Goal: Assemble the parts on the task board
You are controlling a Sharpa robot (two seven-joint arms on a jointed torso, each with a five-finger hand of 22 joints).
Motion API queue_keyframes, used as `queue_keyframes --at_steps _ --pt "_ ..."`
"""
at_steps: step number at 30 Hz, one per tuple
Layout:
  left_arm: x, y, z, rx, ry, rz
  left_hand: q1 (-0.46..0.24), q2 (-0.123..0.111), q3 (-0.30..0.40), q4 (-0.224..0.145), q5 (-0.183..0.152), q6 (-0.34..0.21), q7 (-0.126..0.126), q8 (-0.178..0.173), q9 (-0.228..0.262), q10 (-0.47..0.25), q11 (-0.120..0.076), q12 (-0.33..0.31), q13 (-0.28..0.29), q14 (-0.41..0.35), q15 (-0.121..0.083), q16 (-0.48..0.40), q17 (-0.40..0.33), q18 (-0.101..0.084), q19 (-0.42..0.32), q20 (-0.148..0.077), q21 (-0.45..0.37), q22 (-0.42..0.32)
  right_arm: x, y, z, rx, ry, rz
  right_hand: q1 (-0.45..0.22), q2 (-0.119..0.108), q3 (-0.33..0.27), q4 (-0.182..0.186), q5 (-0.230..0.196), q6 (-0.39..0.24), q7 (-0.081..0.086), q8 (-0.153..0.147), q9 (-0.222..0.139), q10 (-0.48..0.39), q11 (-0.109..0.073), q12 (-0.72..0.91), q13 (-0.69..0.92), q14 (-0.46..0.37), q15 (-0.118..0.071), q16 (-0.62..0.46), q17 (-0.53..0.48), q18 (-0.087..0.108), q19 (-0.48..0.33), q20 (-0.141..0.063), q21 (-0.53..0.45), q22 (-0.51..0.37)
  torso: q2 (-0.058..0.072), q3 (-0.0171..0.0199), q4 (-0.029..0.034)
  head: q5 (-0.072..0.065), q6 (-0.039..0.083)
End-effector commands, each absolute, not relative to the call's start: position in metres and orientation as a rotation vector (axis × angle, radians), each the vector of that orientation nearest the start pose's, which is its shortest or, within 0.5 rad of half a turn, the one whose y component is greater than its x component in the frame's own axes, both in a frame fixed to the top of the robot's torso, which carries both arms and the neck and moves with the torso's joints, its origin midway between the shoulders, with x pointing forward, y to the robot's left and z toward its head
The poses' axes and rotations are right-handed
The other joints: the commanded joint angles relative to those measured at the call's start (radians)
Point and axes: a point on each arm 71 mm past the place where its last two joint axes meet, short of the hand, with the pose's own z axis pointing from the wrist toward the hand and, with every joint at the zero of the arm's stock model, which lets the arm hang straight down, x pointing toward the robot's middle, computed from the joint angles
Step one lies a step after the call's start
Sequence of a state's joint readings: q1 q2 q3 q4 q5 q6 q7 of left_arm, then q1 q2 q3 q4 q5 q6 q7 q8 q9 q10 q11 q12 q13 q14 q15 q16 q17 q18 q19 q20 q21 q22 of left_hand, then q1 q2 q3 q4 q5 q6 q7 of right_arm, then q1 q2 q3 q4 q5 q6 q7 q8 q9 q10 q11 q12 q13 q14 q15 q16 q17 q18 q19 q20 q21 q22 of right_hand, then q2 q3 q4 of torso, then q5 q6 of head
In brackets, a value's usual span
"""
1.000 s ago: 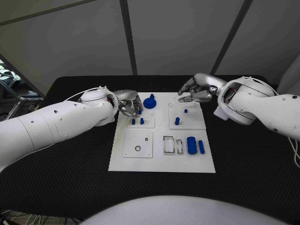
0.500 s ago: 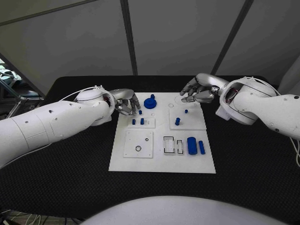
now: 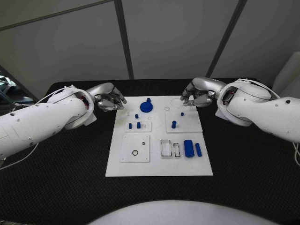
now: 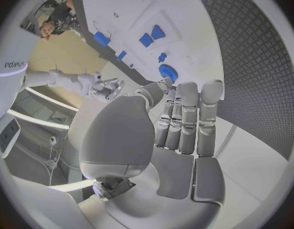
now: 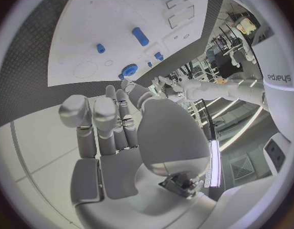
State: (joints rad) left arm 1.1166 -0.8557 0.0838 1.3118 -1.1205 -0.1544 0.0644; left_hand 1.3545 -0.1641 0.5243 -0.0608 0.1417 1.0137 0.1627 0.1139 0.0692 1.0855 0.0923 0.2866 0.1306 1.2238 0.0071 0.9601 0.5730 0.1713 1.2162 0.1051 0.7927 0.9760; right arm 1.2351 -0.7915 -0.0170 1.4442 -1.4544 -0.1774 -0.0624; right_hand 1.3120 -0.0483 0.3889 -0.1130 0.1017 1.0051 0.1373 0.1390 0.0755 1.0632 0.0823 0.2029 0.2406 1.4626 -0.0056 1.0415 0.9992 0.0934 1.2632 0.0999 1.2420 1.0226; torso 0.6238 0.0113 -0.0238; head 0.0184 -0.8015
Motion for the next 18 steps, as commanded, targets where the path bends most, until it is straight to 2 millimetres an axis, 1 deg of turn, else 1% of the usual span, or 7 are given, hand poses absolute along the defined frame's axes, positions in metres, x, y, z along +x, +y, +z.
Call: queue_keyframes --at_steps 1,3,8,10,12,15,18 --pt "0.513 0.273 -0.189 -0.586 1.618 -1.130 0.004 0.003 0.002 -0.003 -0.004 0.008 0.001 0.000 -0.001 0.005 0.001 0.008 0.000 -0.010 0.001 -0.026 -0.025 0.004 -0.033 0.000 -0.067 -0.048 0.503 -0.190 -0.173 -0.440 1.649 0.510 -0.003 -0.015 0.014 -0.001 -0.004 0.009 0.003 -0.013 -0.002 0.013 -0.001 -0.014 -0.023 0.001 0.007 -0.012 -0.011 0.015 0.009 0.005 0.006 0.010 -0.001 -0.0002 0.0000 -0.016 0.011" --pt "0.509 0.274 -0.184 -0.740 1.547 -1.266 0.001 0.008 -0.004 0.000 -0.005 0.011 0.003 0.000 -0.001 0.004 0.003 0.012 0.000 -0.020 0.003 -0.045 -0.040 0.012 -0.062 0.002 -0.120 -0.085 0.502 -0.190 -0.177 -0.475 1.629 0.474 -0.008 -0.023 0.023 -0.002 0.001 0.008 0.008 -0.021 -0.003 0.014 0.003 -0.024 -0.039 0.004 0.009 -0.012 -0.012 0.013 0.014 0.006 0.012 0.018 -0.001 0.0000 0.0002 -0.020 0.014" --pt "0.500 0.268 -0.178 -0.925 1.442 -1.453 -0.013 0.013 -0.020 0.012 -0.005 0.017 0.004 0.001 -0.001 0.000 0.004 0.016 0.000 -0.029 0.007 -0.057 -0.053 0.011 -0.072 0.006 -0.137 -0.093 0.500 -0.185 -0.185 -0.527 1.600 0.433 -0.016 -0.037 0.035 -0.006 0.005 -0.003 0.013 -0.038 -0.006 -0.001 0.011 -0.043 -0.063 0.007 0.015 -0.012 -0.014 0.012 0.018 0.009 0.015 0.022 0.000 -0.0009 0.0005 -0.025 0.024" --pt "0.498 0.264 -0.177 -0.972 1.418 -1.499 -0.014 0.014 -0.022 0.013 -0.005 0.019 0.004 0.002 -0.001 0.000 0.004 0.017 0.000 -0.031 0.007 -0.059 -0.055 0.011 -0.073 0.006 -0.140 -0.095 0.500 -0.182 -0.189 -0.548 1.593 0.424 -0.018 -0.041 0.040 -0.007 0.006 -0.007 0.015 -0.044 -0.006 -0.008 0.013 -0.050 -0.073 0.007 0.017 -0.013 -0.015 0.012 0.018 0.010 0.016 0.024 0.000 -0.0007 -0.0004 -0.024 0.026" --pt "0.495 0.260 -0.176 -1.013 1.399 -1.538 -0.015 0.015 -0.025 0.014 -0.005 0.020 0.004 0.003 0.000 0.000 0.004 0.019 0.000 -0.033 0.007 -0.060 -0.057 0.012 -0.075 0.007 -0.143 -0.096 0.498 -0.179 -0.194 -0.574 1.590 0.417 -0.018 -0.044 0.044 -0.009 0.008 -0.009 0.014 -0.049 -0.006 -0.011 0.014 -0.054 -0.081 0.008 0.018 -0.013 -0.015 0.012 0.019 0.011 0.016 0.024 0.001 -0.0005 0.0002 -0.026 0.027" --pt "0.493 0.256 -0.176 -1.043 1.383 -1.570 -0.014 0.017 -0.027 0.014 -0.005 0.022 0.003 0.003 0.000 0.002 0.003 0.021 0.001 -0.035 0.007 -0.061 -0.059 0.012 -0.076 0.007 -0.145 -0.098 0.497 -0.176 -0.199 -0.605 1.589 0.413 -0.018 -0.048 0.050 -0.012 0.014 -0.010 0.014 -0.054 -0.006 -0.015 0.015 -0.059 -0.089 0.008 0.018 -0.014 -0.017 0.012 0.019 0.012 0.016 0.024 0.001 -0.0010 0.0016 -0.028 0.031" --pt "0.491 0.252 -0.175 -1.060 1.371 -1.592 -0.012 0.018 -0.028 0.014 -0.005 0.022 0.003 0.003 0.000 0.003 0.002 0.023 0.002 -0.036 0.007 -0.062 -0.060 0.012 -0.076 0.007 -0.146 -0.098 0.495 -0.172 -0.206 -0.644 1.587 0.412 -0.018 -0.052 0.057 -0.016 0.022 -0.012 0.012 -0.059 -0.006 -0.020 0.015 -0.064 -0.100 0.008 0.018 -0.014 -0.018 0.012 0.018 0.012 0.016 0.024 0.001 -0.0006 0.0010 -0.029 0.032"
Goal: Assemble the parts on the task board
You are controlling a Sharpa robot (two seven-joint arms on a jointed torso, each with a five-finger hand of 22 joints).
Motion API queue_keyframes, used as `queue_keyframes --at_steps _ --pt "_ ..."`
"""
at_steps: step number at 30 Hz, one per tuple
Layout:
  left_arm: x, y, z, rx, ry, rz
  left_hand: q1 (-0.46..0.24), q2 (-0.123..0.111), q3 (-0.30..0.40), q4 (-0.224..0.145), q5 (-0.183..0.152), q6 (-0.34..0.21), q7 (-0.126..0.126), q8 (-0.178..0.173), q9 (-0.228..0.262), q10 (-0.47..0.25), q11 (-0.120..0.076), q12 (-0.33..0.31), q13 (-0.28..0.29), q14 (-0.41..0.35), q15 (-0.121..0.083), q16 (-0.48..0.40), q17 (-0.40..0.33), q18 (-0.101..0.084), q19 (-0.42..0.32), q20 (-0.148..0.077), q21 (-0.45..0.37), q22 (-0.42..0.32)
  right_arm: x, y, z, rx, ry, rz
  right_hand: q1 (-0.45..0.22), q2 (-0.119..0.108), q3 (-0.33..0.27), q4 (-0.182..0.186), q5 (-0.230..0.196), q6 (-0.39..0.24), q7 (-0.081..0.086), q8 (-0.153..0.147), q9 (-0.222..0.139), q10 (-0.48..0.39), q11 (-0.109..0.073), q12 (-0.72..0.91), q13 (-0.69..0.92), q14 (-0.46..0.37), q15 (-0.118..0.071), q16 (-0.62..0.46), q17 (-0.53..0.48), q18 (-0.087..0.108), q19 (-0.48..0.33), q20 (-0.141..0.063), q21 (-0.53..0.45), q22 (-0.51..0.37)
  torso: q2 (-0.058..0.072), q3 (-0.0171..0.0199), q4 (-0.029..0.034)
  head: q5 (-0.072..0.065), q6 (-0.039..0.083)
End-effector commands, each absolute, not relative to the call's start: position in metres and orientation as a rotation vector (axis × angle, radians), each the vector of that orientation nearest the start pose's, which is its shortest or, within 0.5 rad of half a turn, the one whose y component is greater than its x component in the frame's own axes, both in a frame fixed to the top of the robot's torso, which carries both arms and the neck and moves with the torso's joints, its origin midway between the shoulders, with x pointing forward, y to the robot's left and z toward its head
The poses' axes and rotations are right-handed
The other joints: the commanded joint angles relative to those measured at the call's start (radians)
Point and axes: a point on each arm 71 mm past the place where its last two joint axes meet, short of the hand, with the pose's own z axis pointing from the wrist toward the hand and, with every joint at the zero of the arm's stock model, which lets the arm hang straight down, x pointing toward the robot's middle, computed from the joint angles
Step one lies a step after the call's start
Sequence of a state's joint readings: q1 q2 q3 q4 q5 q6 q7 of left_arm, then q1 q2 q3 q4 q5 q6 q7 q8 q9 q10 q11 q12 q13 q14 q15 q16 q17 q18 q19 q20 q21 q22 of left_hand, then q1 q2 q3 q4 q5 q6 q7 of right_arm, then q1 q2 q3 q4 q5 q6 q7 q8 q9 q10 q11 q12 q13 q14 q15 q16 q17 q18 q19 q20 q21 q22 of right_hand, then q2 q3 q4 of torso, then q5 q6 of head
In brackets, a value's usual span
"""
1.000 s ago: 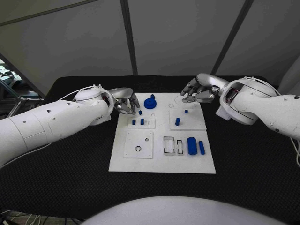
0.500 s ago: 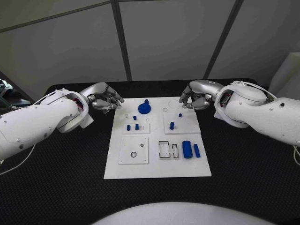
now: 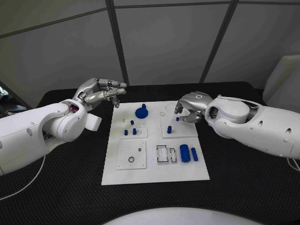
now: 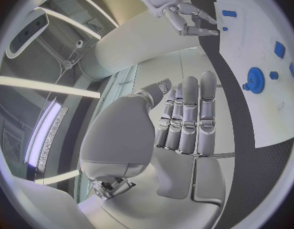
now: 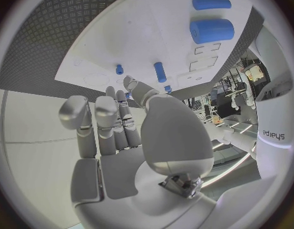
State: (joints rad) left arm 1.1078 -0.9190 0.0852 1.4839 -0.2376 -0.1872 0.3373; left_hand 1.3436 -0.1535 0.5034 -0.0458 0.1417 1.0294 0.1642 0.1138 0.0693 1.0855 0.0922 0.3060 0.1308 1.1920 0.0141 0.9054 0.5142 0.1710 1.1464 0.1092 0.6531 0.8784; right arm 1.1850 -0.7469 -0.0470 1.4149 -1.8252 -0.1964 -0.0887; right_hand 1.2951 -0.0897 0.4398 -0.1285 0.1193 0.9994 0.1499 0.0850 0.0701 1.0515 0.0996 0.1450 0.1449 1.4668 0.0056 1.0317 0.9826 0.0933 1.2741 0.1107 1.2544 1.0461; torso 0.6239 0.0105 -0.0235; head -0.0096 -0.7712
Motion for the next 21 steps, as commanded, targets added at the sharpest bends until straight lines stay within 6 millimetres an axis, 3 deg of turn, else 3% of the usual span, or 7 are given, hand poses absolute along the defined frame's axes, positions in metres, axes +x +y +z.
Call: queue_keyframes --at_steps 1,10,21 --pt "0.491 0.252 -0.175 -1.063 1.370 -1.595 -0.001 0.008 -0.007 -0.002 -0.005 0.007 0.001 0.004 0.000 0.003 0.002 0.004 0.002 -0.004 0.000 -0.007 -0.001 0.012 -0.007 0.002 -0.007 -0.001 0.494 -0.171 -0.207 -0.651 1.587 0.412 -0.001 -0.011 0.007 -0.001 0.005 -0.006 -0.001 -0.006 -0.001 -0.010 -0.003 -0.007 -0.006 0.004 0.007 -0.005 -0.003 0.012 0.008 0.001 0.003 0.001 0.001 0.0001 0.0010 0.000 0.002" --pt "0.489 0.247 -0.174 -1.071 1.358 -1.616 0.002 0.009 -0.008 -0.003 -0.005 0.008 0.001 0.004 0.000 0.004 0.002 0.006 0.002 -0.006 -0.001 -0.008 -0.003 0.013 -0.007 0.002 -0.009 -0.002 0.490 -0.164 -0.219 -0.714 1.577 0.410 0.006 -0.007 0.027 -0.010 0.008 0.001 -0.008 -0.011 0.002 -0.007 -0.008 -0.008 -0.023 0.008 0.003 0.005 0.006 0.011 0.014 -0.002 0.010 0.012 0.002 0.0004 0.0024 -0.001 0.003" --pt "0.489 0.246 -0.174 -1.074 1.363 -1.619 0.004 0.009 -0.011 -0.005 -0.005 0.007 0.003 0.004 -0.001 0.004 0.003 0.008 0.003 -0.008 -0.001 -0.008 -0.005 0.013 -0.008 0.002 -0.012 -0.003 0.491 -0.162 -0.221 -0.715 1.560 0.407 0.009 0.001 0.057 -0.018 -0.002 0.006 -0.005 -0.016 0.002 -0.007 -0.007 -0.014 -0.043 0.010 0.003 0.010 0.007 0.009 0.018 -0.004 0.017 0.021 0.002 0.0008 -0.0002 0.001 0.001"
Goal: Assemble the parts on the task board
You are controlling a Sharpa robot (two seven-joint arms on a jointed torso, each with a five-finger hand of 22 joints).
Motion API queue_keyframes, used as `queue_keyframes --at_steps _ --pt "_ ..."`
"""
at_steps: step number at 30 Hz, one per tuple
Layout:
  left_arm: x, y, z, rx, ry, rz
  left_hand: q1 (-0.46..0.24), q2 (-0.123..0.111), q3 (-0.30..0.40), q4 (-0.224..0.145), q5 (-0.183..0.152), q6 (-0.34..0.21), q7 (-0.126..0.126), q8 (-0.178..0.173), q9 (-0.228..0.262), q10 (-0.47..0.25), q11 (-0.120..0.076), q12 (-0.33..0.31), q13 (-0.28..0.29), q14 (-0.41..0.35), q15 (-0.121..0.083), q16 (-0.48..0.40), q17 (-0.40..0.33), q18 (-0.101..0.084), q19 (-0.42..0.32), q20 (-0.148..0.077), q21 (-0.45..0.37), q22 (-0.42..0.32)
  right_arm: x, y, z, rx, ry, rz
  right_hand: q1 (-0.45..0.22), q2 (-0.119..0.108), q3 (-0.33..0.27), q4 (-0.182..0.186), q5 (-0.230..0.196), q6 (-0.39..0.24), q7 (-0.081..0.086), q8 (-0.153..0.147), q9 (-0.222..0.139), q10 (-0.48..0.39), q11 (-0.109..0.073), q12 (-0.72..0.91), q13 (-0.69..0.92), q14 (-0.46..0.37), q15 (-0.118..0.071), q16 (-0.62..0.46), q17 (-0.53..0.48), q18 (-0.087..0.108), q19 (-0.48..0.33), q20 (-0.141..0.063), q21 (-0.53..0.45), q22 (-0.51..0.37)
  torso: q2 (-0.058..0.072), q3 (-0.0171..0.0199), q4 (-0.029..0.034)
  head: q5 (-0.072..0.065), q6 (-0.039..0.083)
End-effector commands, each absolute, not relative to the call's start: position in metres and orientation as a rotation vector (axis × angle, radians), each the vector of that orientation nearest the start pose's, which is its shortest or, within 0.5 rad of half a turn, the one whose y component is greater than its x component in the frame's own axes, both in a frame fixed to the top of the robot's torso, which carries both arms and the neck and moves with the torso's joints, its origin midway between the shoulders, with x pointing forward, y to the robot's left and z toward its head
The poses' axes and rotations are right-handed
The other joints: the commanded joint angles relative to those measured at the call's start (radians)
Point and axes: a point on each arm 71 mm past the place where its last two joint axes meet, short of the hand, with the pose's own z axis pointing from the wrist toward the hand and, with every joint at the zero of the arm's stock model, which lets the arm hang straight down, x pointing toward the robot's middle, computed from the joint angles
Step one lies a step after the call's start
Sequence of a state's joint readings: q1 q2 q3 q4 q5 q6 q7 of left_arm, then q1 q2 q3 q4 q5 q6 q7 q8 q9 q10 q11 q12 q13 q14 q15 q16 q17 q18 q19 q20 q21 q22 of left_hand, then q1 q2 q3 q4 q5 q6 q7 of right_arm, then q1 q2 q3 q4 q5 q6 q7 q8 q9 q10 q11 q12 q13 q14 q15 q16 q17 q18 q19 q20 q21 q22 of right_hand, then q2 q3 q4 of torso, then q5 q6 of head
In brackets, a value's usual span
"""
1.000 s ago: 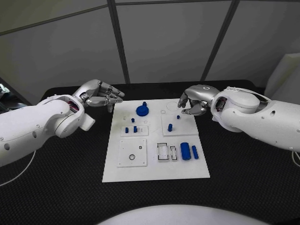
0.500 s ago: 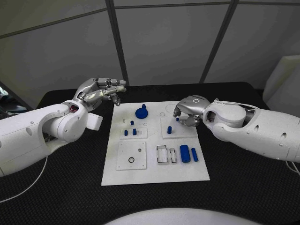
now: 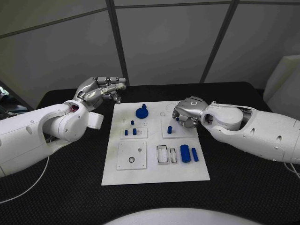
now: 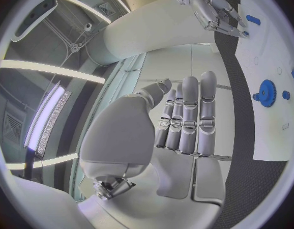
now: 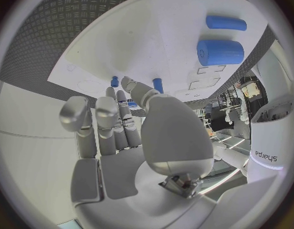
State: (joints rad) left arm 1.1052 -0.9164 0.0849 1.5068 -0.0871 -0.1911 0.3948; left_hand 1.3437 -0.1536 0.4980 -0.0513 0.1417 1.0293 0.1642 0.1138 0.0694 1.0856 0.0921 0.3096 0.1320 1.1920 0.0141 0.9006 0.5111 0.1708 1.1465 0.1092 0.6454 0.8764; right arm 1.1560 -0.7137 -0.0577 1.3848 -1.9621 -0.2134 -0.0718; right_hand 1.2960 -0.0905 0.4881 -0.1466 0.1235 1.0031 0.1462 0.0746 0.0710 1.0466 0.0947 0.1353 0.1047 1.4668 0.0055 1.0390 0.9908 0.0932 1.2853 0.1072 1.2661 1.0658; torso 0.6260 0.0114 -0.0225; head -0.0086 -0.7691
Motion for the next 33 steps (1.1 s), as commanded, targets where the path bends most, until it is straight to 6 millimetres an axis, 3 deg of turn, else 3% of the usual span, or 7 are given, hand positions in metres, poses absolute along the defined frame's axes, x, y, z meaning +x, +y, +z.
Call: queue_keyframes --at_steps 1,15,33 --pt "0.489 0.246 -0.175 -1.074 1.365 -1.619 0.003 0.009 -0.006 0.001 -0.005 0.007 0.003 0.003 -0.001 0.003 0.003 0.004 0.001 -0.008 0.000 -0.004 -0.002 0.013 -0.008 0.002 -0.004 -0.001 0.491 -0.162 -0.221 -0.715 1.560 0.407 0.008 0.003 0.011 0.000 -0.007 0.003 -0.001 -0.006 0.001 -0.002 -0.002 -0.005 -0.004 0.010 0.003 0.003 -0.001 0.009 0.007 0.000 0.006 0.002 0.000 0.0000 -0.0010 0.001 -0.001" --pt "0.489 0.246 -0.175 -1.078 1.374 -1.618 0.003 0.009 -0.008 0.001 -0.005 0.006 0.004 0.003 -0.001 0.002 0.004 0.004 0.001 -0.009 0.000 -0.004 -0.003 0.012 -0.009 0.002 -0.006 -0.002 0.497 -0.165 -0.226 -0.700 1.611 0.407 0.006 0.034 0.067 -0.001 -0.013 0.051 0.000 0.004 0.009 0.050 -0.005 -0.002 -0.030 0.019 0.001 0.041 0.029 0.000 0.033 -0.001 0.041 0.054 0.000 -0.0002 -0.0012 0.000 -0.008" --pt "0.488 0.245 -0.175 -1.079 1.383 -1.623 0.004 0.010 -0.011 0.000 -0.005 0.002 0.006 0.001 -0.002 -0.002 0.005 0.005 0.001 -0.010 0.001 -0.004 -0.005 0.012 -0.009 0.002 -0.008 -0.003 0.503 -0.164 -0.233 -0.698 1.683 0.406 -0.003 0.031 0.072 -0.003 -0.033 0.065 -0.002 0.001 0.011 0.068 -0.008 -0.010 -0.038 0.021 -0.001 0.054 0.038 -0.002 0.039 -0.003 0.051 0.069 0.000 -0.0001 -0.0016 -0.002 -0.014"
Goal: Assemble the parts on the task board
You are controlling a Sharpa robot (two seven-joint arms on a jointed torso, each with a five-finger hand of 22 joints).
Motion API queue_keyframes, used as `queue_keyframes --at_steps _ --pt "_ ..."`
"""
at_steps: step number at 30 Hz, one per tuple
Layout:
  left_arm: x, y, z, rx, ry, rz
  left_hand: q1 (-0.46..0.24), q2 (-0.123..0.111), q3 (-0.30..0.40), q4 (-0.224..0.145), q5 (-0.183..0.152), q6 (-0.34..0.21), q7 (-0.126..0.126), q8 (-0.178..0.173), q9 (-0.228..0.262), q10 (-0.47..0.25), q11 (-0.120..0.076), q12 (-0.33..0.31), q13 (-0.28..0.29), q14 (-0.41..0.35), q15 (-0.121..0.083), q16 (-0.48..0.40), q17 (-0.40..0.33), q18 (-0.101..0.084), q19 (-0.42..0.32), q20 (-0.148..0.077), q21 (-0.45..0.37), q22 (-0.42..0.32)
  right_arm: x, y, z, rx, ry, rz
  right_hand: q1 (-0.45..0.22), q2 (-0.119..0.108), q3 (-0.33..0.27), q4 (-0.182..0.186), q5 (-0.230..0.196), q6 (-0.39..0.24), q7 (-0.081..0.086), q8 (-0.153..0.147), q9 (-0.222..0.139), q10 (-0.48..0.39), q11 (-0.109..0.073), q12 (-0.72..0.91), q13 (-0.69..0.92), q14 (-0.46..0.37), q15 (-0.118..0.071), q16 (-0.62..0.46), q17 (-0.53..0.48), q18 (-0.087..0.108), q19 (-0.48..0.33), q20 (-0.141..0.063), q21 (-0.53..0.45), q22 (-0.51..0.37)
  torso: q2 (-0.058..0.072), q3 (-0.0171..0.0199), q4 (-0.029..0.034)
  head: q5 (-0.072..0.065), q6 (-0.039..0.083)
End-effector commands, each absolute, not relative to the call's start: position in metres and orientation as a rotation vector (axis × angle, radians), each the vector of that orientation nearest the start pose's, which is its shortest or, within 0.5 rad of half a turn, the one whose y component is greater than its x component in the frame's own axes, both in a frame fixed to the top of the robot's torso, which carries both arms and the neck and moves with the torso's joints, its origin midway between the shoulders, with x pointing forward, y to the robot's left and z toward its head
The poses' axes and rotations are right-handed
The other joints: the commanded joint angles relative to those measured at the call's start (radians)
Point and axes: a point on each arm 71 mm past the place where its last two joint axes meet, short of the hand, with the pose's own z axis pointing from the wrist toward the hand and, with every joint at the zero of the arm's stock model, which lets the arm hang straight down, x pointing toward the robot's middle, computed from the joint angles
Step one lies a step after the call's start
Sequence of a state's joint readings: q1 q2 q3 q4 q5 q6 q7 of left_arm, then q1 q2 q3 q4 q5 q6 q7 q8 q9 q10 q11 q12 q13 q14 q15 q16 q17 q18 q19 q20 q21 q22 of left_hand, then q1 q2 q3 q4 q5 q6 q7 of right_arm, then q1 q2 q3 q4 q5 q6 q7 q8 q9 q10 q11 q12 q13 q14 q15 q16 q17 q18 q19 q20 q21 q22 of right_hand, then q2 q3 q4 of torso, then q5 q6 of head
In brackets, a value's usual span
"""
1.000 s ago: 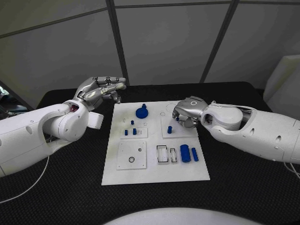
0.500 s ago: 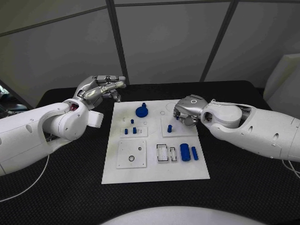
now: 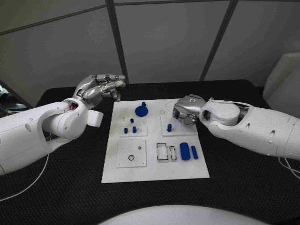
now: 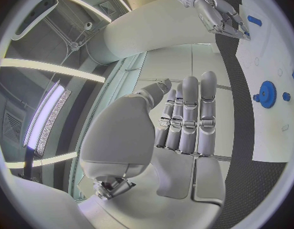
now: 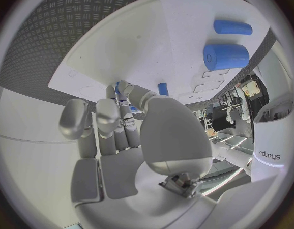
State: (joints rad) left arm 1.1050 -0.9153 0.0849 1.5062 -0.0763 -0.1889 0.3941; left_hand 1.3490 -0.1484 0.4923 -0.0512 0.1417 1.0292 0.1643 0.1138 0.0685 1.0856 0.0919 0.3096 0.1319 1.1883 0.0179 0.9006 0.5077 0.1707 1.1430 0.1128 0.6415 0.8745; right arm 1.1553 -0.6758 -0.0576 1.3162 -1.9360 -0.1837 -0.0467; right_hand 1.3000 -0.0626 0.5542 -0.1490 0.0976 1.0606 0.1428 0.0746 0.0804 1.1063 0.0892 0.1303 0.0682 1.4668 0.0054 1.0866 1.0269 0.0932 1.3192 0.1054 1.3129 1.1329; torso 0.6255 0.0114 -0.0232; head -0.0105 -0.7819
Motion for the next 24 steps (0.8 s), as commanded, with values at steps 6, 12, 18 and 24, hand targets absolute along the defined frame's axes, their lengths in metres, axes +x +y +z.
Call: queue_keyframes --at_steps 6,12,18,24 --pt "0.4884 0.2452 -0.1753 -1.079 1.384 -1.623 -0.001 0.005 -0.006 0.000 -0.005 0.001 0.007 0.000 -0.001 -0.003 0.006 0.005 0.001 -0.007 -0.002 -0.004 -0.002 0.012 -0.006 -0.001 -0.005 -0.002 0.5041 -0.1634 -0.2349 -0.700 1.699 0.403 -0.006 0.003 0.007 -0.002 -0.013 0.011 0.000 0.001 0.002 0.012 -0.003 -0.007 -0.002 0.021 -0.001 0.008 0.003 -0.002 0.005 -0.001 0.006 0.004 0.001 0.0002 -0.0002 0.000 -0.004" --pt "0.4885 0.2453 -0.1753 -1.079 1.384 -1.623 0.000 0.005 -0.006 0.000 -0.005 0.000 0.007 0.000 -0.002 -0.004 0.006 0.005 0.001 -0.007 -0.002 -0.004 -0.003 0.012 -0.006 -0.001 -0.005 -0.002 0.5052 -0.1631 -0.2347 -0.691 1.687 0.406 -0.001 0.013 0.010 -0.004 -0.016 0.040 -0.003 0.011 0.008 0.048 -0.008 -0.002 0.001 0.028 -0.006 0.040 0.032 -0.011 0.029 -0.004 0.033 0.048 0.000 -0.0002 -0.0004 -0.001 -0.005" --pt "0.4885 0.2460 -0.1754 -1.080 1.383 -1.621 0.001 0.005 -0.007 -0.001 -0.005 0.000 0.008 -0.001 -0.002 -0.005 0.007 0.005 0.001 -0.007 -0.002 -0.004 -0.003 0.012 -0.006 -0.001 -0.006 -0.002 0.5050 -0.1665 -0.2308 -0.659 1.635 0.411 0.006 0.024 0.009 -0.007 -0.017 0.065 -0.006 0.019 0.014 0.081 -0.014 -0.001 0.004 0.028 -0.011 0.040 0.025 -0.016 0.043 -0.007 0.051 0.074 -0.001 0.0001 -0.0014 0.001 -0.006" --pt "0.4885 0.2467 -0.1754 -1.080 1.383 -1.620 0.001 0.005 -0.007 -0.001 -0.005 0.000 0.008 -0.001 -0.002 -0.005 0.007 0.005 0.001 -0.007 -0.002 -0.004 -0.003 0.012 -0.006 -0.001 -0.006 -0.002 0.5026 -0.1709 -0.2262 -0.631 1.591 0.417 0.010 0.027 0.010 -0.009 -0.017 0.070 -0.006 0.020 0.015 0.088 -0.016 -0.003 0.004 0.027 -0.013 0.042 0.025 -0.018 0.048 -0.008 0.057 0.083 -0.001 -0.0002 -0.0009 0.001 -0.005"
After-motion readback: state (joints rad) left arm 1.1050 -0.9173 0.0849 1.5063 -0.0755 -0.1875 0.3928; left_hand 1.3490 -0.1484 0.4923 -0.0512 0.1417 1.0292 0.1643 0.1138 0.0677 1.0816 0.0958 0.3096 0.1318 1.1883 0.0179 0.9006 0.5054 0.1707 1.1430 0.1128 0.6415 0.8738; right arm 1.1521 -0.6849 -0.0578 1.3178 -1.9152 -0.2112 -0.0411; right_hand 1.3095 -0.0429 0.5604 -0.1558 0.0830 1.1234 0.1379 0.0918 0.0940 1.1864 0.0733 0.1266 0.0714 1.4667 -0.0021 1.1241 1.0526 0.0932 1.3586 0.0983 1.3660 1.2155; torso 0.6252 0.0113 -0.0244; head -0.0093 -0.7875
